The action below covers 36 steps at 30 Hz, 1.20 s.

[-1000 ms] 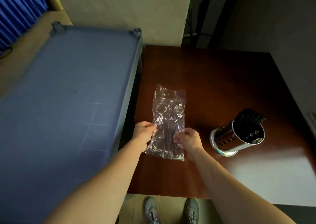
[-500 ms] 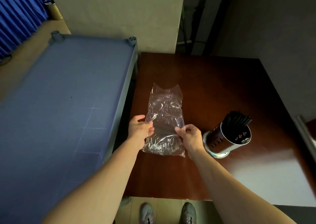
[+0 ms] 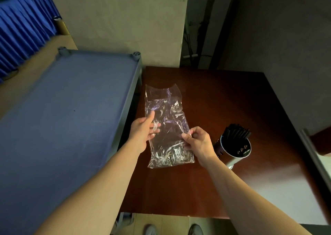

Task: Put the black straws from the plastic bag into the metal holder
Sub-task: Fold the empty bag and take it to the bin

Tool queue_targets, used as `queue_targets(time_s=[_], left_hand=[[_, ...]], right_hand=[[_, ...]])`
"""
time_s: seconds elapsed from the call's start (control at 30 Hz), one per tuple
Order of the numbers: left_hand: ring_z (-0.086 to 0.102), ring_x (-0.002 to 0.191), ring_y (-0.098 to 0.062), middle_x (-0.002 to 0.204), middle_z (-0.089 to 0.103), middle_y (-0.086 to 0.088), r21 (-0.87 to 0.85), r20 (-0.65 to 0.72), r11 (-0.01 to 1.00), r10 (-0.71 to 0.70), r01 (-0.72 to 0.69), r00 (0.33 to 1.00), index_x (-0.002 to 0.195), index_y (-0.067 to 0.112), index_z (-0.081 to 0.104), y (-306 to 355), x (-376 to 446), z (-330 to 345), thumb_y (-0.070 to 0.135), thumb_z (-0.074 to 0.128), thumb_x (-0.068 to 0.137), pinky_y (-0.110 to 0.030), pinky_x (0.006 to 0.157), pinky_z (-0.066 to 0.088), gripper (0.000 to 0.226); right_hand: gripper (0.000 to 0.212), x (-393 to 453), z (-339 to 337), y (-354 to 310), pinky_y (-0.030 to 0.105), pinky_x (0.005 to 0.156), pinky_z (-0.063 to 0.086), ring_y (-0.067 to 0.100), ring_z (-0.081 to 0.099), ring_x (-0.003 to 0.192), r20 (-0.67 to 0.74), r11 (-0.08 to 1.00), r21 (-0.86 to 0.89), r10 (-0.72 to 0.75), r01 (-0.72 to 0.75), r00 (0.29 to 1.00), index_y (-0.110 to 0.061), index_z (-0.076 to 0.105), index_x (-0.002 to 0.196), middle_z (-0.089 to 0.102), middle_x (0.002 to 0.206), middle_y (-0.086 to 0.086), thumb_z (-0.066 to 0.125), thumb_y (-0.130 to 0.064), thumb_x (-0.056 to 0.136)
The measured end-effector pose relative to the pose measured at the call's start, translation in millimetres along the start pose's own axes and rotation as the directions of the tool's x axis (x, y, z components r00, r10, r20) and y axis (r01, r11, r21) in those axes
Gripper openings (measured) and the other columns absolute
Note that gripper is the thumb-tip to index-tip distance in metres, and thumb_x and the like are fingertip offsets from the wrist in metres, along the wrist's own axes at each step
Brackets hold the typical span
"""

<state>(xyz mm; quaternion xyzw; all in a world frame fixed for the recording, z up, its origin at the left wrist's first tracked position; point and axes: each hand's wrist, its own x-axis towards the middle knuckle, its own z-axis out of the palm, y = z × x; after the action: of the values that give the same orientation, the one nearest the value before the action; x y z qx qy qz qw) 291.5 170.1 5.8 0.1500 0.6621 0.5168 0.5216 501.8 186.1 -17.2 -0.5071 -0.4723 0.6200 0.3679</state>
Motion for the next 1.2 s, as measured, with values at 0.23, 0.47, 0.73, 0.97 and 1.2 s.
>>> queue_targets(time_s=[0.23, 0.47, 0.73, 0.97, 1.2], left_hand=[[0.071, 0.078, -0.017, 0.087, 0.08, -0.003, 0.051, -0.007, 0.98, 0.193, -0.193, 0.981, 0.094, 0.017, 0.074, 30.1, -9.1, 6.4, 0.035, 0.069, 0.093, -0.032, 0.069, 0.049, 0.019], [0.069, 0.079, -0.023, 0.084, 0.076, -0.008, -0.012, 0.263, 0.964, 0.259, -0.265, 0.929, 0.088, 0.008, 0.074, 51.9, -26.6, 26.0, 0.022, 0.063, 0.098, -0.04, 0.071, 0.049, 0.021], [0.072, 0.081, -0.023, 0.094, 0.076, -0.007, 0.054, 0.438, 0.95, 0.254, -0.308, 0.862, 0.085, 0.02, 0.077, 64.7, -52.7, 40.9, 0.026, 0.06, 0.098, -0.062, 0.109, 0.035, 0.022], [0.074, 0.07, -0.028, 0.105, 0.076, -0.021, 0.01, 0.425, 0.885, 0.417, -0.465, 0.803, 0.113, 0.025, 0.074, 98.5, -73.4, 51.6, 0.027, 0.055, 0.101, -0.031, 0.061, 0.05, 0.022], [0.074, 0.06, -0.027, 0.095, 0.078, -0.022, -0.062, 0.459, 0.848, 0.493, -0.527, 0.739, 0.113, 0.023, 0.072, 132.0, -96.4, 59.5, 0.017, 0.049, 0.105, -0.024, 0.042, 0.048, 0.025]], right_hand=[[0.029, -11.0, -15.1, -23.2, 0.04, 0.068, 0.058, 0.022, 0.071, 0.077, 0.145, 1.0, -0.021, -0.017, 0.02, 0.989, -0.007, 0.053, 0.089, 0.074, 0.095, 0.024, 0.079, -0.019, 0.086], [0.062, -3.2, -22.9, -84.4, 0.037, 0.082, 0.061, 0.02, 0.072, 0.095, 0.066, 0.988, -0.045, -0.146, 0.149, 0.987, -0.019, 0.065, 0.116, 0.073, 0.11, 0.007, 0.062, -0.067, 0.077], [0.028, -0.4, -37.8, -128.6, 0.026, 0.048, 0.051, 0.024, 0.069, 0.071, 0.043, 0.953, 0.038, -0.303, 0.302, 0.952, -0.015, 0.074, 0.091, 0.077, 0.088, 0.012, 0.068, -0.042, 0.092], [0.025, -7.1, -42.2, -152.7, 0.027, 0.043, 0.047, 0.022, 0.062, 0.055, 0.023, 0.915, 0.022, -0.404, 0.403, 0.915, -0.015, 0.074, 0.083, 0.077, 0.08, 0.015, 0.06, -0.026, 0.101], [0.026, -16.7, -59.8, -186.7, 0.036, 0.052, 0.058, 0.032, 0.073, 0.064, 0.106, 0.896, 0.143, -0.436, 0.42, 0.894, -0.019, 0.066, 0.125, 0.076, 0.09, 0.025, 0.055, -0.023, 0.102]])
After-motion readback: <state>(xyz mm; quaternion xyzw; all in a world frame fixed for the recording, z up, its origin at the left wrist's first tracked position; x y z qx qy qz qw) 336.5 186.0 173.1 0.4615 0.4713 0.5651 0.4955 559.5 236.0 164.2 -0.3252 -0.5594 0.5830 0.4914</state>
